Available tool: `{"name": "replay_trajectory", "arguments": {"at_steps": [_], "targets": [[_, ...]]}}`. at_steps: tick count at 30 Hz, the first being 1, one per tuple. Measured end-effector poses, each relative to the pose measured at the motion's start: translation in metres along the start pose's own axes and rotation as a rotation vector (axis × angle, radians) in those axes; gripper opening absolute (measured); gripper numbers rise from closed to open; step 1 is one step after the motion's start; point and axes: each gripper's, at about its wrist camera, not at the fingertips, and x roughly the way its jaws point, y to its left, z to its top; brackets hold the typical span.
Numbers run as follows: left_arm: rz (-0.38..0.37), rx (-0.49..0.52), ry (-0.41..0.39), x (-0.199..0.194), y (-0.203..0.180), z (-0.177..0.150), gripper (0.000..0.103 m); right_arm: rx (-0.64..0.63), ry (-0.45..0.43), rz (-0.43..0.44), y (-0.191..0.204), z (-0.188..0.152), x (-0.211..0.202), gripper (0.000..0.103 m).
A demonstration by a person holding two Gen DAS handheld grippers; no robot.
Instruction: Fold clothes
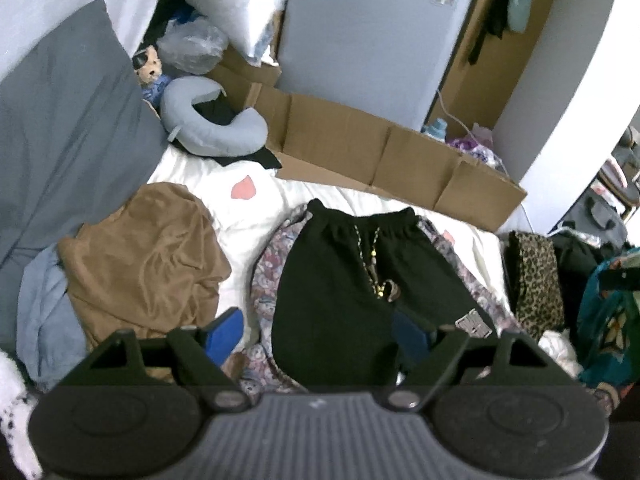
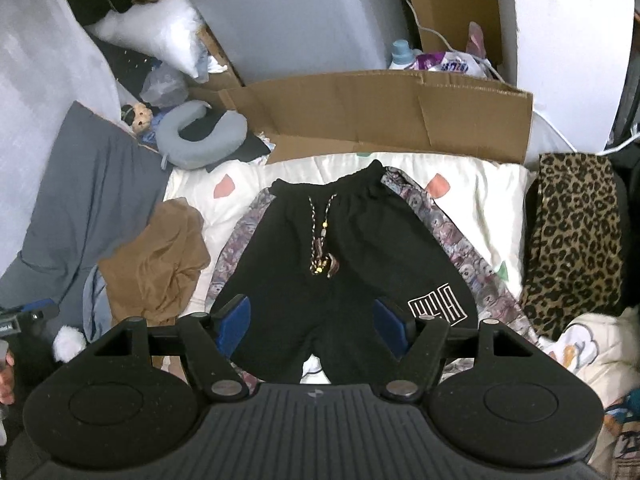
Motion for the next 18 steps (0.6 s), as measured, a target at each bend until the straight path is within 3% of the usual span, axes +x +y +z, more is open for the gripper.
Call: {"name": "replay_trajectory", "arguments": {"at_steps": [10,12,18], "targets": [[0.020,-0.056,0.068,0.065,0.027,-0.048,0.083,0.087,-0.032,-0.018,-0.006,-0.049,0.063,0.073],[0.017,-0.073,0.085,0.080,0.033,-0.055,0.082,0.086,-0.010,0.017,-0.009,-0.060,0.082,0.073],[0.001,-0.098,0.110,0.120,0.049,-0.071,0.080,0.045,0.053,-0.010,-0.010,-0.086,0.128,0.073]]}}
